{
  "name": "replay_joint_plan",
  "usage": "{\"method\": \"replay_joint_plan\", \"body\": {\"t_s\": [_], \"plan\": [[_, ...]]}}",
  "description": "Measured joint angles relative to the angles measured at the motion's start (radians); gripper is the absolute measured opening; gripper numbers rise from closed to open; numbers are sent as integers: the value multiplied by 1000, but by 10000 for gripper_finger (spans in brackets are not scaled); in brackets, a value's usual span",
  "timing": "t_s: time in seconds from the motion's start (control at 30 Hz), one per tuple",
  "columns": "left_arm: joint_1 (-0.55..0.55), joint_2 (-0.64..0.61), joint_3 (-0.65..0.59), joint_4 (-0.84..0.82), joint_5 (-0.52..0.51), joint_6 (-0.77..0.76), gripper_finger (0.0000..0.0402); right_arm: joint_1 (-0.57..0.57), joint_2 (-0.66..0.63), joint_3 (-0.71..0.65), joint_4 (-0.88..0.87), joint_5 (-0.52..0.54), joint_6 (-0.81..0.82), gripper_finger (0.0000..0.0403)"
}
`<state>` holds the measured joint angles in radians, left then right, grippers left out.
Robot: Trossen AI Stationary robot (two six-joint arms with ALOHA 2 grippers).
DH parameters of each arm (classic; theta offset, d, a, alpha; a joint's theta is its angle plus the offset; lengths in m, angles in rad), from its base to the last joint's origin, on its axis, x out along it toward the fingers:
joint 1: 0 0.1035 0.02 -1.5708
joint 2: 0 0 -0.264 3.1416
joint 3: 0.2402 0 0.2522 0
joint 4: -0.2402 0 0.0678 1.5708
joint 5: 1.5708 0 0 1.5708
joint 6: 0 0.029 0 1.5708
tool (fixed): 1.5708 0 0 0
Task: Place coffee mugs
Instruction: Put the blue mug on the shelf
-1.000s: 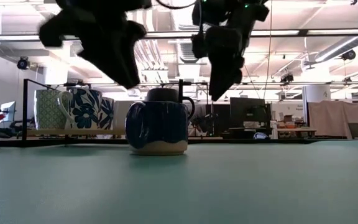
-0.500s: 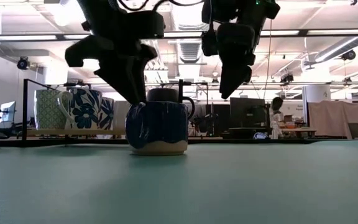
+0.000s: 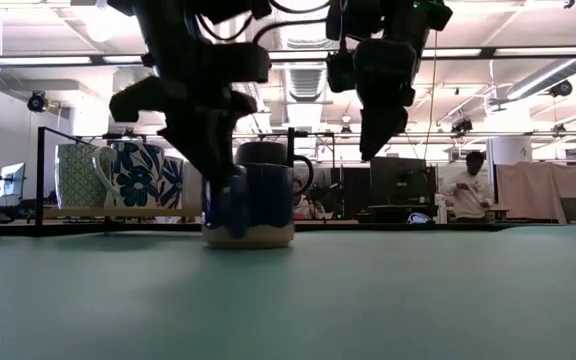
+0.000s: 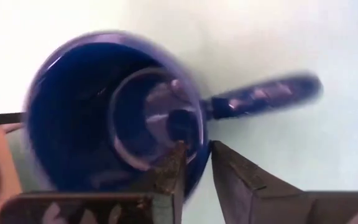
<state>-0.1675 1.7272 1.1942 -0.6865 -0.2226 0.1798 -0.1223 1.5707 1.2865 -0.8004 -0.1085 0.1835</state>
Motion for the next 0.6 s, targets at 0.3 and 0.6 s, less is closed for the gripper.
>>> {"method": "replay_joint_plan", "body": {"t_s": [0.3, 0.6], "plan": [[15, 14, 1, -50, 37, -2, 9, 0, 0, 0, -11, 0, -3, 138], [18, -12, 17, -161, 46, -24, 12, 0, 0, 0, -13, 1, -12, 135]]}}
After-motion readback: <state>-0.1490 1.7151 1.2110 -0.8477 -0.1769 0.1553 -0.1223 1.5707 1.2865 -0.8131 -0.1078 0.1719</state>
